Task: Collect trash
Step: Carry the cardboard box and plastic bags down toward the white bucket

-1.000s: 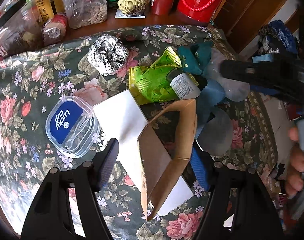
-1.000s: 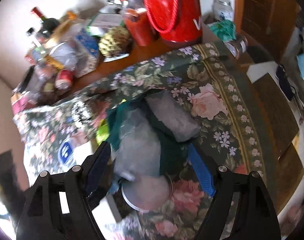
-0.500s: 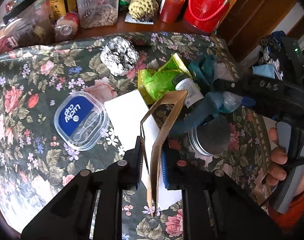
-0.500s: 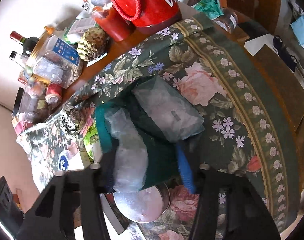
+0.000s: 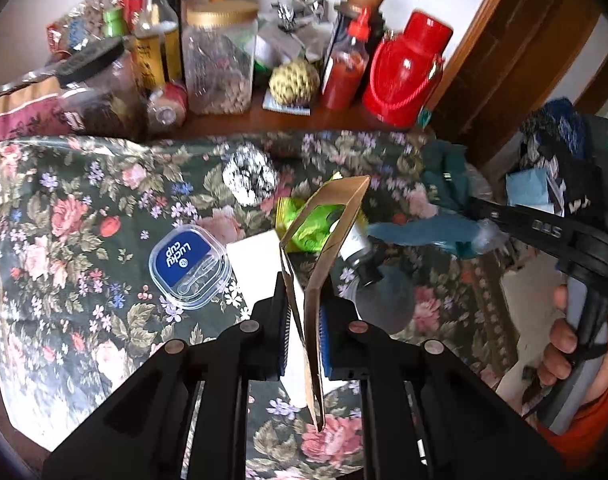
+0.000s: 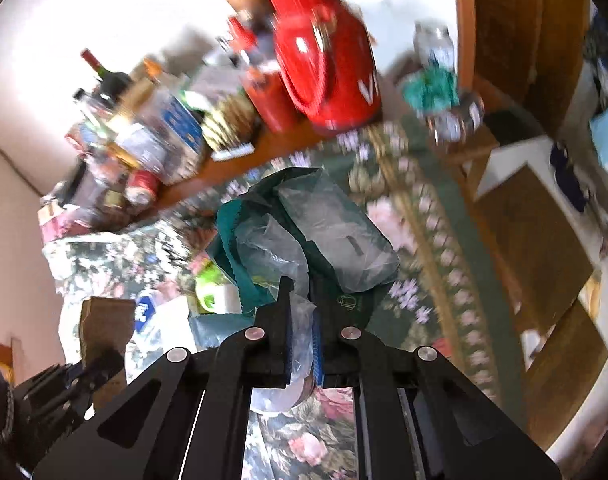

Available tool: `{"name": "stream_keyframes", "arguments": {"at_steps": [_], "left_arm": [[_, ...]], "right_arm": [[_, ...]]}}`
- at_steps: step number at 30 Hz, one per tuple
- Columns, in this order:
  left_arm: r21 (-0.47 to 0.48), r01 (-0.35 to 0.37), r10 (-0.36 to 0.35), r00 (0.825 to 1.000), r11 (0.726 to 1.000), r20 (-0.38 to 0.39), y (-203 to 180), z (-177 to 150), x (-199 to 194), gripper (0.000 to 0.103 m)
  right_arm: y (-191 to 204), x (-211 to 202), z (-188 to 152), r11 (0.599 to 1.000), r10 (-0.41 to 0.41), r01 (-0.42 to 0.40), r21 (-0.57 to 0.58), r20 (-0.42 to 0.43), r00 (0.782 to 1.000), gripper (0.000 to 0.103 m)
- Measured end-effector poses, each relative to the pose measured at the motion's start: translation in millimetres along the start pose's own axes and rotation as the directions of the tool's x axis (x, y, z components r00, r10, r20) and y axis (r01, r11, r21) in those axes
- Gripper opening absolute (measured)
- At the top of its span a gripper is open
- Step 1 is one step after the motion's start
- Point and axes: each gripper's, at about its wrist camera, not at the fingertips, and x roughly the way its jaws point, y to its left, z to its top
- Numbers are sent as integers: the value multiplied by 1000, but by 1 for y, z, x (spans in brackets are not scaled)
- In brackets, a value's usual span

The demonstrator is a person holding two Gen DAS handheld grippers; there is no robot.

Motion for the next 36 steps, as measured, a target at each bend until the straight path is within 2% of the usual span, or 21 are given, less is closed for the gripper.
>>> {"name": "stream_keyframes", "arguments": {"at_steps": [4,9,12,17,23,29,36], "left_arm": [[-33,-24,27,997,999,72,-12,0,-27,12],[-95,-52,68,982,994,176,-30,-11,-69,11],[-133,-65,95,968,989,231,-41,-26,-96,11],[-166,-107,151,948,980,280,-56,-48,-132,11],[-155,-161,205,923,975,325,-75,-74,-174,11],[-149,-131,177,917,980,357,-76,-97,-196,11],[-105,-93,126,918,990,377,-60,-137,-219,11]], "right_arm": [[9,-35,2,996,10,-3,-90,75,997,7],[17,-76,-7,977,53,-23,-211,142,988,7],[21,-97,-16,957,105,-59,-282,151,983,7],[25,-124,-32,924,180,-117,-363,146,973,7],[29,-152,-53,900,240,-161,-405,152,959,7],[34,-171,-80,898,254,-168,-406,168,953,6],[52,-179,-130,911,212,-136,-388,161,964,4]]}}
